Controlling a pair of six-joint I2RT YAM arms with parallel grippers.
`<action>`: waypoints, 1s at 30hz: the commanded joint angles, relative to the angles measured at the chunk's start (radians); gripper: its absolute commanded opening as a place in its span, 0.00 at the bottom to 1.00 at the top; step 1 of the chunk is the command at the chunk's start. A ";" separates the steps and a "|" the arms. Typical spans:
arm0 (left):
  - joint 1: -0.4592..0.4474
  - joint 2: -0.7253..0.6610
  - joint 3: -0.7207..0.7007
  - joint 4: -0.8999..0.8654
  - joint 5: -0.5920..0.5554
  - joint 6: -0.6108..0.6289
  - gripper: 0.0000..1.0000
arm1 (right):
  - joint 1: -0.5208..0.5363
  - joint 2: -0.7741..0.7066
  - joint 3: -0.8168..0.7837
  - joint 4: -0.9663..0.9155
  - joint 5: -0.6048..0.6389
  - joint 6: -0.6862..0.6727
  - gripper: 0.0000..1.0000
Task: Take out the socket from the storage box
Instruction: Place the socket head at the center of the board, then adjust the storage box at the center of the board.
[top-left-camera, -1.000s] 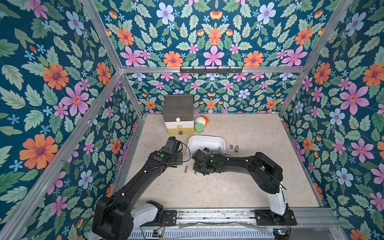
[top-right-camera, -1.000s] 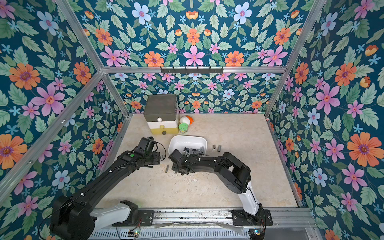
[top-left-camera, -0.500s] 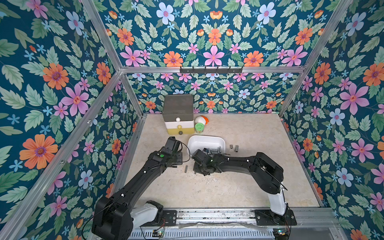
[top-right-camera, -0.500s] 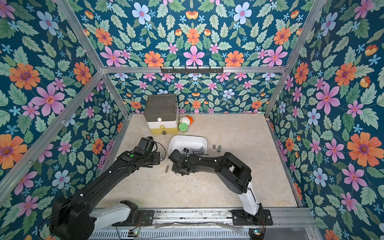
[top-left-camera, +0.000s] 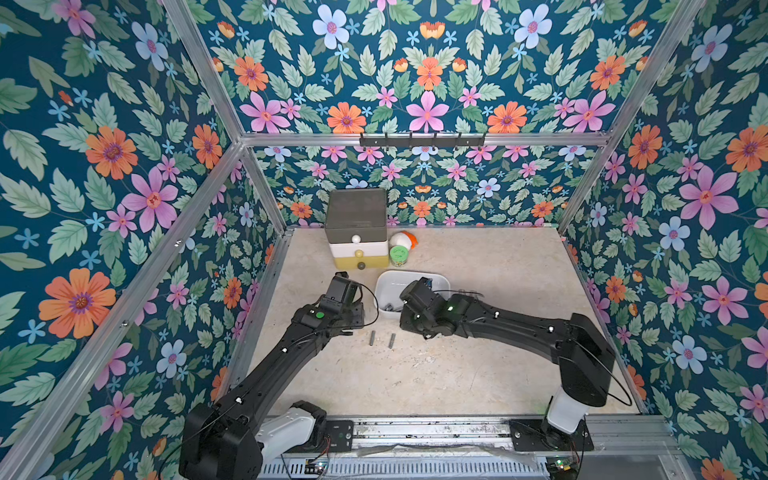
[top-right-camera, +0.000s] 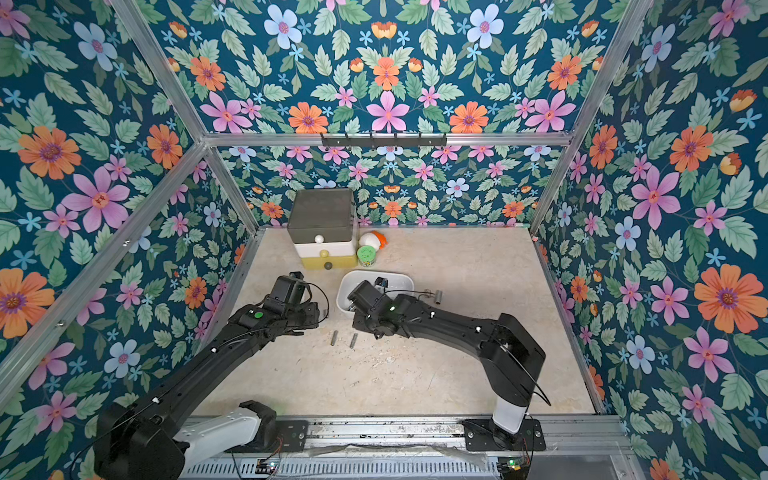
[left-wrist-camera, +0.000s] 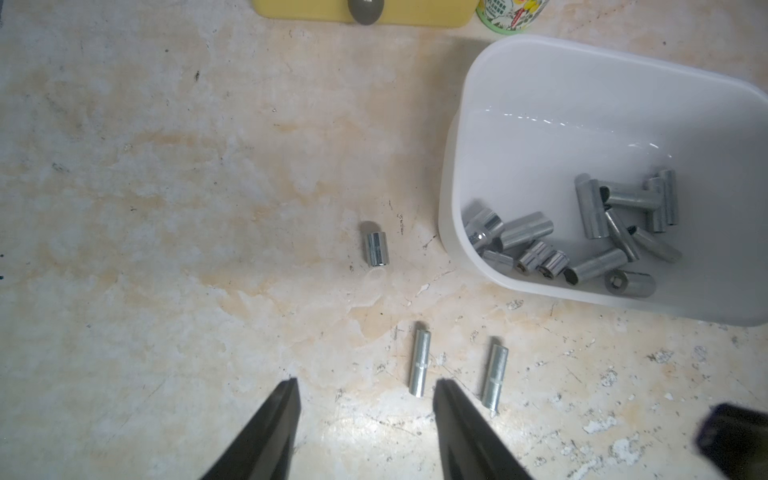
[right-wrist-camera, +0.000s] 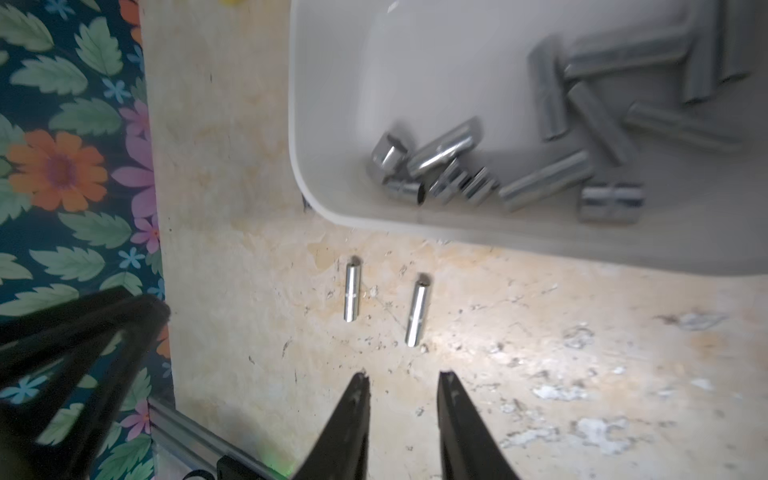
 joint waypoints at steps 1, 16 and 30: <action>-0.001 -0.002 0.005 0.005 -0.022 0.004 0.59 | -0.083 -0.074 -0.036 -0.103 0.008 -0.095 0.34; 0.001 0.022 0.016 -0.008 -0.055 0.018 0.59 | -0.304 -0.021 -0.062 -0.144 0.021 -0.250 0.36; 0.001 0.020 0.018 -0.007 -0.046 0.024 0.58 | -0.330 0.210 0.078 -0.165 -0.003 -0.317 0.26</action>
